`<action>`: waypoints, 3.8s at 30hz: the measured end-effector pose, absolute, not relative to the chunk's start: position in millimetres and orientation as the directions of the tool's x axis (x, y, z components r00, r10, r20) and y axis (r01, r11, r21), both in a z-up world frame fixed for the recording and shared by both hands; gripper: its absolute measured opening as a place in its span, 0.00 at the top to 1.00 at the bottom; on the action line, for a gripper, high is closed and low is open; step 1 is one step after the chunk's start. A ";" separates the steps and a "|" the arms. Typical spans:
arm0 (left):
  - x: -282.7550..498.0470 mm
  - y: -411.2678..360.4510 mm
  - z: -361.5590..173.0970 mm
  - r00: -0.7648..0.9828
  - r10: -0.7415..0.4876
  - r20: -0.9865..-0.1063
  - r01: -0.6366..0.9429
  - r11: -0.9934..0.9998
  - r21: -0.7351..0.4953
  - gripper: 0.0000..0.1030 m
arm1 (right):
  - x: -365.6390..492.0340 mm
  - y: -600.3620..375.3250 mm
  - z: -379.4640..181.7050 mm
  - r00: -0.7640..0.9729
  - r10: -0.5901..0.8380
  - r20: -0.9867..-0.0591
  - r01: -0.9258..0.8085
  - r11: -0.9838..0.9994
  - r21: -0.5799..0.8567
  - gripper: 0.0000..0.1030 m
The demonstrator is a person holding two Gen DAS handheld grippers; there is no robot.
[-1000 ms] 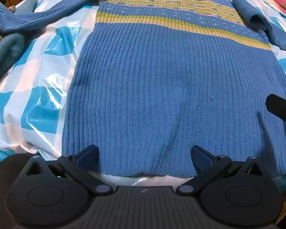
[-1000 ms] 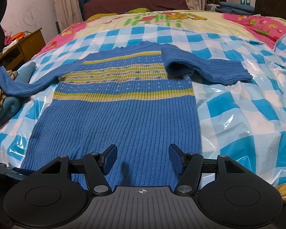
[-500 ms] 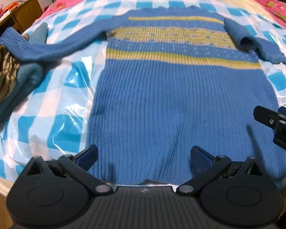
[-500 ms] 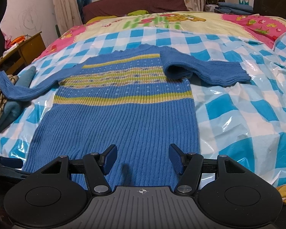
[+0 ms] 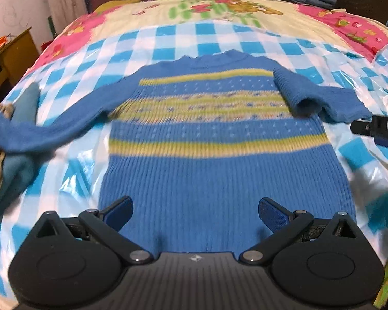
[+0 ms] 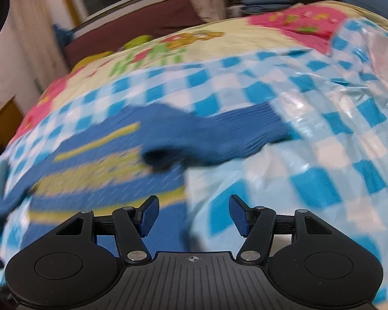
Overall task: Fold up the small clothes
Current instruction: 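Grasp the cuff of the short-folded sleeve with the right gripper, then fold the held sleeve across the sweater body and open the right gripper, then move the left gripper to the cuff of the long outstretched sleeve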
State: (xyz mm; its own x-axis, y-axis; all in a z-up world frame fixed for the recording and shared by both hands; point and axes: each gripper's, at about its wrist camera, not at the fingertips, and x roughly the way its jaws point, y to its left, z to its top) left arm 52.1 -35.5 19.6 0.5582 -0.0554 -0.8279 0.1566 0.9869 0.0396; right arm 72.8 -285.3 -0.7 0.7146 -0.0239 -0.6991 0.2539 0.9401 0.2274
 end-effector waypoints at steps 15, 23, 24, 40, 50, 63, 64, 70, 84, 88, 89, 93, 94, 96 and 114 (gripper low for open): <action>98.4 -83.1 -6.1 0.505 -0.127 -0.854 0.250 0.968 0.004 0.00 | 136.8 -387.7 -48.7 0.718 -0.031 -0.695 0.463 0.766 0.445 0.44; 94.4 -79.7 -8.7 0.488 -0.129 -0.863 0.242 0.970 -0.008 0.00 | 149.6 -398.1 -55.9 0.730 0.002 -0.683 0.485 0.703 0.520 0.81; 94.2 -78.8 -8.8 0.488 -0.128 -0.864 0.239 0.971 -0.009 0.00 | 148.2 -399.0 -56.3 0.732 0.006 -0.681 0.489 0.691 0.532 0.84; 95.5 -60.4 -3.7 0.528 -0.099 -0.844 0.207 0.978 0.015 0.00 | 155.8 -338.9 10.5 0.812 0.117 -0.572 0.270 0.793 0.546 0.90; 86.8 -10.6 -2.0 0.566 -0.069 -0.822 0.132 0.991 0.008 0.00 | 200.0 -217.4 47.6 0.791 0.307 -0.529 0.012 0.857 0.515 0.90; 69.3 48.3 -8.1 0.591 -0.018 -0.807 0.062 0.998 0.023 0.00 | 238.6 -78.1 4.0 0.668 0.391 -0.633 -0.131 0.899 0.417 0.90; 68.6 51.0 -8.3 0.590 -0.018 -0.807 0.057 0.998 0.020 0.00 | 239.1 -73.3 -0.9 0.662 0.382 -0.645 -0.137 0.907 0.397 0.90; 65.0 56.0 -7.3 0.591 -0.025 -0.806 0.046 0.999 0.003 0.00 | 237.5 -54.1 -22.4 0.573 0.406 -0.712 -0.194 0.911 0.364 0.88; 61.2 57.4 -5.6 0.595 -0.021 -0.804 0.045 0.999 0.008 0.00 | 229.5 -40.5 -35.7 0.527 0.400 -0.750 -0.245 0.916 0.317 0.84; 61.2 64.0 -4.6 0.599 -0.009 -0.800 0.029 1.000 0.010 0.00 | 227.4 -38.0 -37.8 0.500 0.429 -0.752 -0.272 0.902 0.334 0.77; 61.2 65.9 -4.3 0.600 -0.005 -0.800 0.024 1.000 0.012 0.00 | 226.9 -37.2 -37.8 0.494 0.434 -0.753 -0.279 0.900 0.336 0.77; 61.4 73.6 -0.7 0.610 0.021 -0.792 0.007 0.999 0.031 0.00 | 223.4 -38.0 -36.5 0.487 0.457 -0.744 -0.283 0.889 0.361 0.76; 61.8 76.3 1.0 0.614 0.029 -0.789 0.000 0.999 0.037 0.00 | 221.9 -38.7 -36.0 0.489 0.460 -0.741 -0.282 0.887 0.365 0.76; 63.4 83.6 5.0 0.624 0.046 -0.780 -0.019 0.999 0.044 0.00 | 217.6 -40.2 -35.5 0.483 0.481 -0.732 -0.295 0.876 0.381 0.76; 100.8 216.2 76.7 0.658 0.406 -0.634 -0.410 0.900 0.151 0.00 | 161.8 -70.6 -32.1 0.492 0.531 -0.689 -0.304 0.847 0.436 0.76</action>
State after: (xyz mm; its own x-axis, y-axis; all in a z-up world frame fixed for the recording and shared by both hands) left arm 100.8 216.2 76.7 0.6576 0.4063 -0.6344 -0.4099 0.8995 0.1512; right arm 161.8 -70.6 -32.1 0.4924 0.5312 -0.6895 -0.3040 0.8472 0.4357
